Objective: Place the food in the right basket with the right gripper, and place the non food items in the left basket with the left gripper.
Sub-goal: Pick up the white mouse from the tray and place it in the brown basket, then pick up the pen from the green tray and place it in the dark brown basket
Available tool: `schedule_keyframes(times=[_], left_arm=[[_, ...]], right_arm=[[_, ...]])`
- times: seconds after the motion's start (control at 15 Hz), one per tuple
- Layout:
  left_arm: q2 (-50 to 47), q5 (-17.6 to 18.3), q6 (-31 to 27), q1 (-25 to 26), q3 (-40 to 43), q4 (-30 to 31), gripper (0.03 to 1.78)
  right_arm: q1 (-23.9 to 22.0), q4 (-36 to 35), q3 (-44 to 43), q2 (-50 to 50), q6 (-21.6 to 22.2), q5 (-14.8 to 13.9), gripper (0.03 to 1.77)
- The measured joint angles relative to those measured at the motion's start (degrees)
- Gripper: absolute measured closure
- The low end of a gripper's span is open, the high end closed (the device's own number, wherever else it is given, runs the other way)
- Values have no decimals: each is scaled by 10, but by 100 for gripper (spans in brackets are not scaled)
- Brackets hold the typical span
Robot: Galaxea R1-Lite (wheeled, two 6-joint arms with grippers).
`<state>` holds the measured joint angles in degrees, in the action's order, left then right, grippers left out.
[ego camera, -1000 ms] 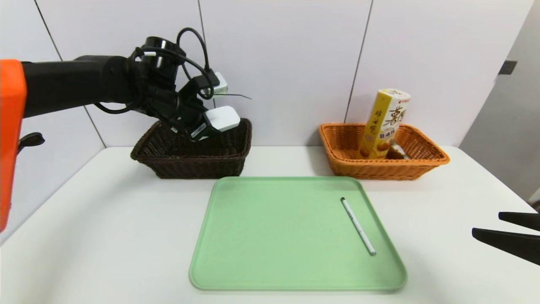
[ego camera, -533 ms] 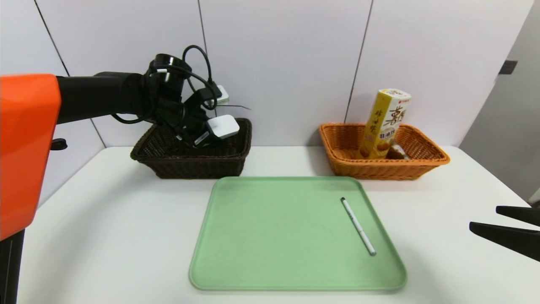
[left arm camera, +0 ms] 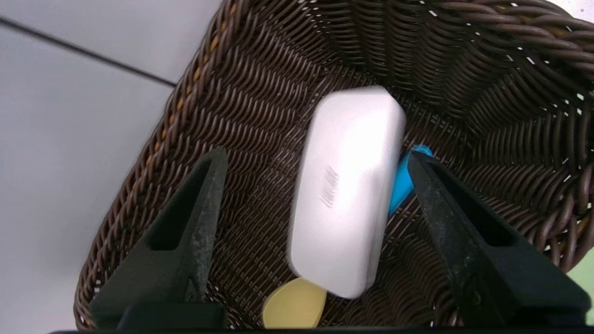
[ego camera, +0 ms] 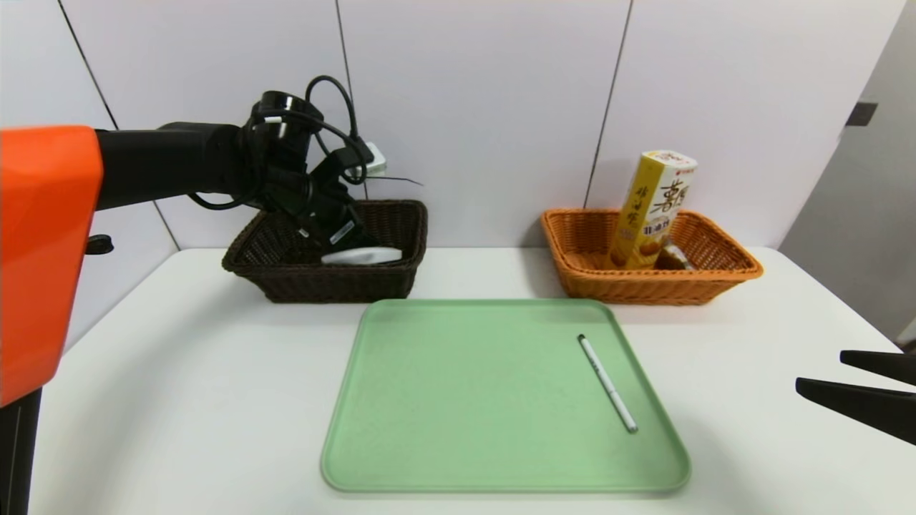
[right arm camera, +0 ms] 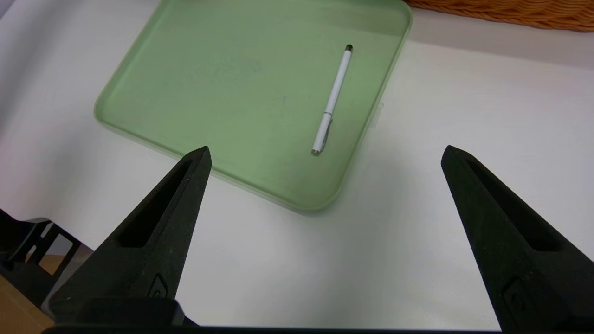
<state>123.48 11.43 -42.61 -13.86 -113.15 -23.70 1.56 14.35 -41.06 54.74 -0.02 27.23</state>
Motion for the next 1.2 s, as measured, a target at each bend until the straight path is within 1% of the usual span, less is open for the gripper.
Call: schedule_keyframes(times=[0.13,0.2,0.33,0.4,0.47,0.53,0.67,0.73,0.87,0.93,1.07,1.2], left_arm=[[-11,-1,52,-3,0,0,35],[-20,-1,96,-10,0,0,32],[-40,-5,197,-34,0,-2,27],[-54,-12,258,-58,2,-4,25],[-66,-27,313,-84,6,-5,23],[-76,-53,360,-113,11,-8,22],[-88,-133,437,-178,19,-19,19],[-89,-180,472,-212,21,-26,18],[-84,-254,538,-274,22,-41,17],[-79,-286,575,-305,23,-51,16],[-60,-337,633,-356,23,-70,15],[-34,-386,668,-393,19,-76,14]], right_arm=[[0,0,0,0,0,-1,9],[0,0,0,-1,1,-1,9],[0,0,0,-1,2,-2,9],[0,0,0,-1,3,-3,9],[0,0,0,-1,4,-3,9],[-1,0,0,-1,5,-3,9],[-1,1,1,-2,5,-3,9],[-2,0,2,-2,13,-4,9],[-2,0,7,-3,21,-5,9],[-2,-1,10,-5,21,-5,9],[-2,-1,13,-8,20,-6,9],[-3,-1,16,-12,21,-6,9]])
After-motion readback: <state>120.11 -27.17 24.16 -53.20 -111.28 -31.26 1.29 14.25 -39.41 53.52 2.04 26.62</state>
